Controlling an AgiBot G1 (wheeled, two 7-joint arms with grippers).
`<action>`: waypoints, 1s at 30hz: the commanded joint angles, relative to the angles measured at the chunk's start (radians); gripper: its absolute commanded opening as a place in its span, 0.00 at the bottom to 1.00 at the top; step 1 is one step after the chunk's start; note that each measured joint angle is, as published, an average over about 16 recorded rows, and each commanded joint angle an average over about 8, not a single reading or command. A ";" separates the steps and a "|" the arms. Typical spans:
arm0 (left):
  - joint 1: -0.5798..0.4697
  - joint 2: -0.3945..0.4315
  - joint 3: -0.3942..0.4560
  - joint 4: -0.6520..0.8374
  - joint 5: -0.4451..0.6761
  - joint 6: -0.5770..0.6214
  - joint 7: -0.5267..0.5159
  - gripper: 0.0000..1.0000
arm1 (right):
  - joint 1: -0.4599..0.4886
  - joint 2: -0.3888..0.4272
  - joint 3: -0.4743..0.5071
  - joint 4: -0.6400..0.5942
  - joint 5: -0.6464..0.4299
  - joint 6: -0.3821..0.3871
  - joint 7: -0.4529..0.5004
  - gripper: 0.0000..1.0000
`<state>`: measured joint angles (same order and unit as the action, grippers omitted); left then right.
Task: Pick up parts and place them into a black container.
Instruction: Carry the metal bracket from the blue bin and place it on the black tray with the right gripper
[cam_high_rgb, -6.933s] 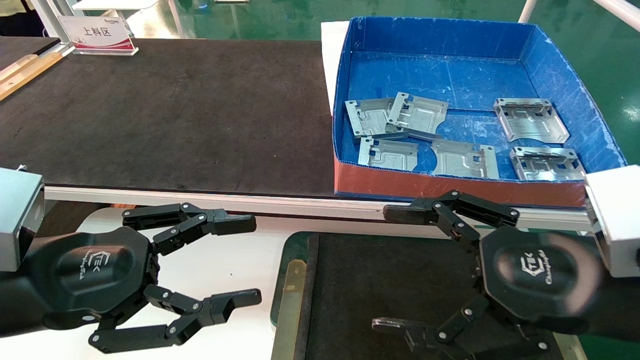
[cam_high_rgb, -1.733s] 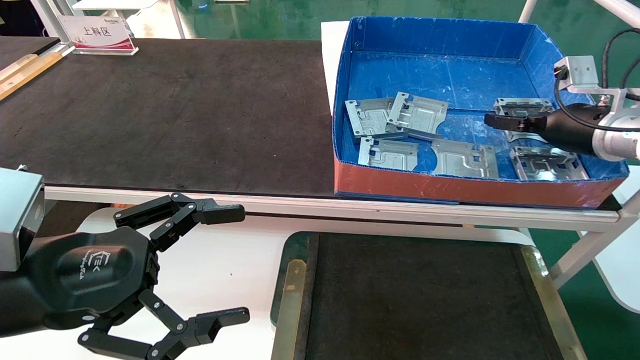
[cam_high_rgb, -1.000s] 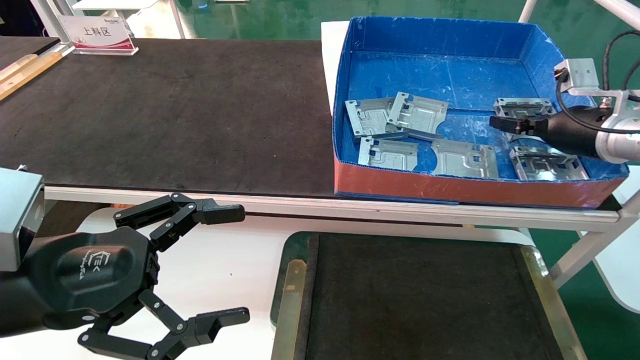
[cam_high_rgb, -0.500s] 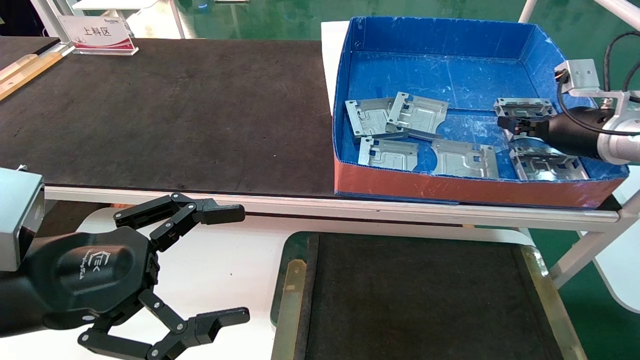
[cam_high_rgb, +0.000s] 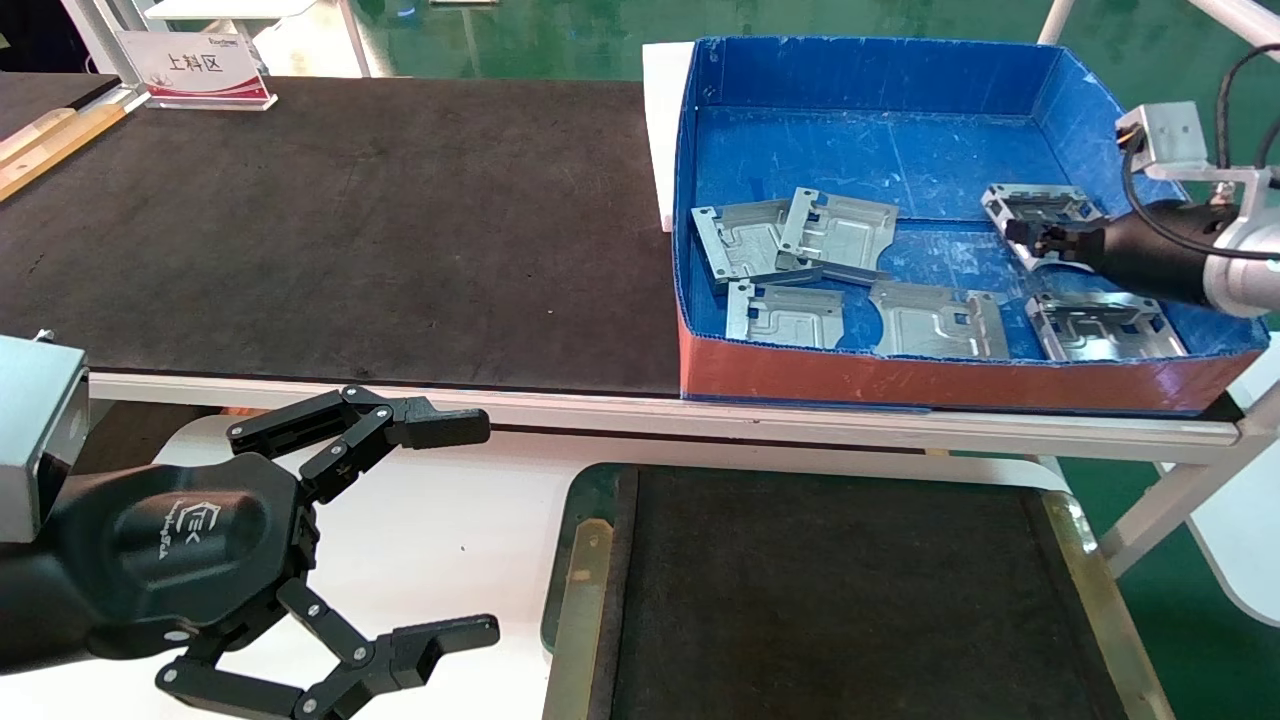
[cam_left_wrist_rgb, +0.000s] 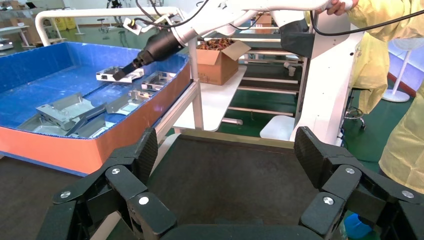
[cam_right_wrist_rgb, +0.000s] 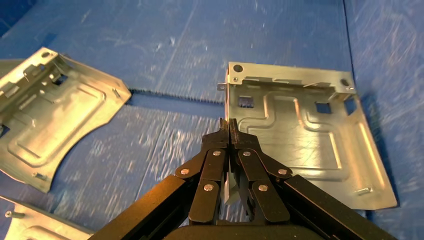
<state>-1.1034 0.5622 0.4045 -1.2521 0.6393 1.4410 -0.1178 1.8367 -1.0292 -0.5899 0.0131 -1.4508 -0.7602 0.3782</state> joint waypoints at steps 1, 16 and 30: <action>0.000 0.000 0.000 0.000 0.000 0.000 0.000 1.00 | 0.005 0.000 0.000 0.004 0.000 -0.001 -0.003 0.00; 0.000 0.000 0.000 0.000 0.000 0.000 0.000 1.00 | 0.037 0.031 0.028 0.048 0.042 -0.127 -0.091 0.00; 0.000 0.000 0.000 0.000 0.000 0.000 0.000 1.00 | 0.052 0.147 0.080 0.141 0.133 -0.489 -0.216 0.00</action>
<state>-1.1034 0.5622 0.4045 -1.2521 0.6392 1.4410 -0.1177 1.8845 -0.8820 -0.5097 0.1631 -1.3159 -1.2556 0.1683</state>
